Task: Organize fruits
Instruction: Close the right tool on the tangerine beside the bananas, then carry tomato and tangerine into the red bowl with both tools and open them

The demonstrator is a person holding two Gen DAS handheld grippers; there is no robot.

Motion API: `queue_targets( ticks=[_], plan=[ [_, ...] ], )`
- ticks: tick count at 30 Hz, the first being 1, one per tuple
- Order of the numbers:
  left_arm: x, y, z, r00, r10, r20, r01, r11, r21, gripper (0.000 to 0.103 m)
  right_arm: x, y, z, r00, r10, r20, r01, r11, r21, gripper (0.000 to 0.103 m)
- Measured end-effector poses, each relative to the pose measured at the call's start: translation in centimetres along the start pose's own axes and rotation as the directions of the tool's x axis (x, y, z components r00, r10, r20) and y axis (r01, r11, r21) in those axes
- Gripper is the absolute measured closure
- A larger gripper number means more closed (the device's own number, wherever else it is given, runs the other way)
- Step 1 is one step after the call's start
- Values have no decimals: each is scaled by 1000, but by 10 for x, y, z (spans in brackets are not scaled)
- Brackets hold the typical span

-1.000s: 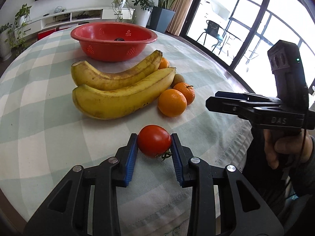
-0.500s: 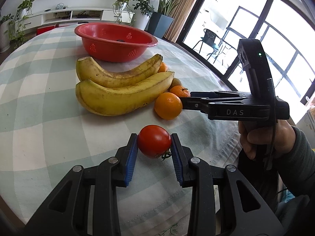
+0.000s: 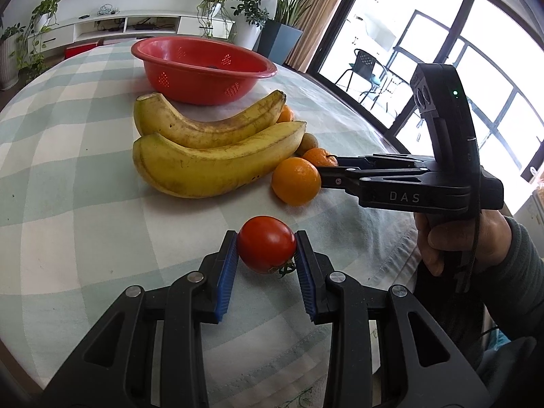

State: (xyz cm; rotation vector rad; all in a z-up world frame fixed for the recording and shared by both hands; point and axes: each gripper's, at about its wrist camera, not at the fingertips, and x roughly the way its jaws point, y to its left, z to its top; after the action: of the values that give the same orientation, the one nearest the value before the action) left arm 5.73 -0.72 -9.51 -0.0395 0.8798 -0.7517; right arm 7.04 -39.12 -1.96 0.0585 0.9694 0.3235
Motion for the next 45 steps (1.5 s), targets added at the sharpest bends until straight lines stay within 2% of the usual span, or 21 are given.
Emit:
queue_targets(
  ticks=[6, 9, 12, 15, 20, 26, 31, 36, 39, 45],
  plan=[
    [0, -1, 1, 1000, 4, 4, -4, 1000, 4, 72, -11, -4, -11, 1000, 20, 8, -20, 999, 46, 61],
    [-3, -3, 1, 1000, -2, 8, 2, 1000, 5, 72, -22, -12, -19, 998, 52, 24, -54, 993, 104, 61],
    [-11, -3, 5, 1000, -14, 26, 14, 1000, -5, 72, -38, -23, -21, 995, 81, 61, -90, 981, 174, 61],
    [-26, -2, 14, 998, -19, 56, 20, 1000, -17, 72, -57, -41, -17, 991, 74, 107, -96, 970, 223, 61],
    [-61, 11, 43, 992, 20, 126, -18, 1000, -19, 72, -86, -88, 3, 984, -43, 172, -9, 958, 288, 61],
    [-88, 31, 99, 979, 114, 170, -120, 992, 26, 72, -123, -136, 40, 951, -162, 263, 63, 935, 350, 61],
    [-79, 40, 150, 976, 148, 160, -162, 984, 76, 72, -135, -128, 81, 931, -159, 328, 63, 956, 286, 61],
    [-43, 38, 201, 972, 200, 120, -215, 968, 128, 72, -118, -85, 128, 934, -49, 354, 4, 992, 127, 61],
    [-7, 44, 223, 969, 237, 63, -244, 957, 159, 72, -93, -58, 153, 947, 3, 320, -22, 998, 55, 61],
    [56, 67, 241, 963, 266, -37, -256, 952, 170, 72, -26, -23, 177, 986, 44, 161, -40, 999, -29, 61]
  ],
)
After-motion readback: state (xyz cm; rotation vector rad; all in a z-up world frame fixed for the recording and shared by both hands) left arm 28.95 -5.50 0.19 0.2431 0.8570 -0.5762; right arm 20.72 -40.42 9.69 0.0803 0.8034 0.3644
